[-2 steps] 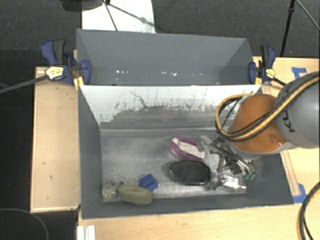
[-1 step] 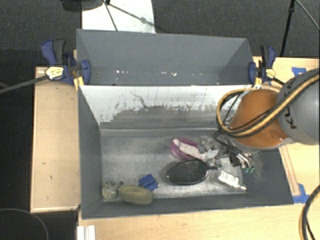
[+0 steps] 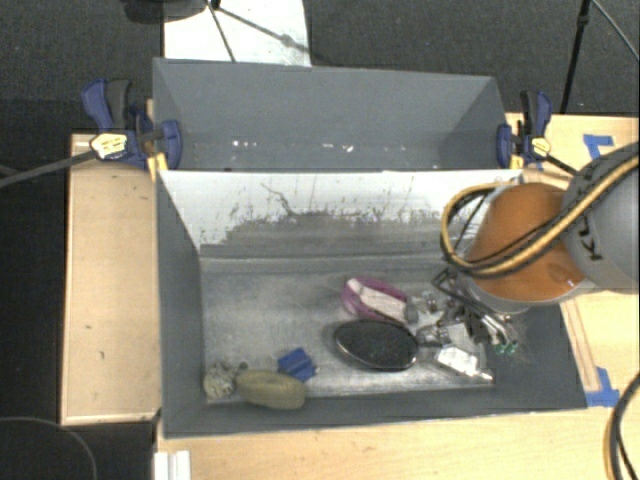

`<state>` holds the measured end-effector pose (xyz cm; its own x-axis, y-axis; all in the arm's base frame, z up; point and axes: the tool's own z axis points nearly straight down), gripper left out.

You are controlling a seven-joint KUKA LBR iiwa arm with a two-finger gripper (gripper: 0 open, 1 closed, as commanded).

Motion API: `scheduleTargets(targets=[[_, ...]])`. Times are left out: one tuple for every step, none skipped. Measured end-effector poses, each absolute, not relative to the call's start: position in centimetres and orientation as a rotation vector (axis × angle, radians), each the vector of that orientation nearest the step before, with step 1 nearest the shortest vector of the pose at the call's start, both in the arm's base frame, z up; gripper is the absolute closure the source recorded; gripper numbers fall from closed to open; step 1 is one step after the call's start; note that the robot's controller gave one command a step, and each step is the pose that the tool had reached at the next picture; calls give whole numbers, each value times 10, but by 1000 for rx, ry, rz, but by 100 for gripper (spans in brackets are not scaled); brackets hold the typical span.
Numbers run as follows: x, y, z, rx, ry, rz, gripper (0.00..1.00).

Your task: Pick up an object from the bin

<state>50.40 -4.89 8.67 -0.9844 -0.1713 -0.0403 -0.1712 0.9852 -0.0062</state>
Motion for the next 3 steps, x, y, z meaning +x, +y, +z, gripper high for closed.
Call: scheduleTargets(targets=[[493,-50,78,-275,3127,-1,0],[526,-77,76,-364,3114,0,0],[562,-29,117,-108,3131,3,0]])
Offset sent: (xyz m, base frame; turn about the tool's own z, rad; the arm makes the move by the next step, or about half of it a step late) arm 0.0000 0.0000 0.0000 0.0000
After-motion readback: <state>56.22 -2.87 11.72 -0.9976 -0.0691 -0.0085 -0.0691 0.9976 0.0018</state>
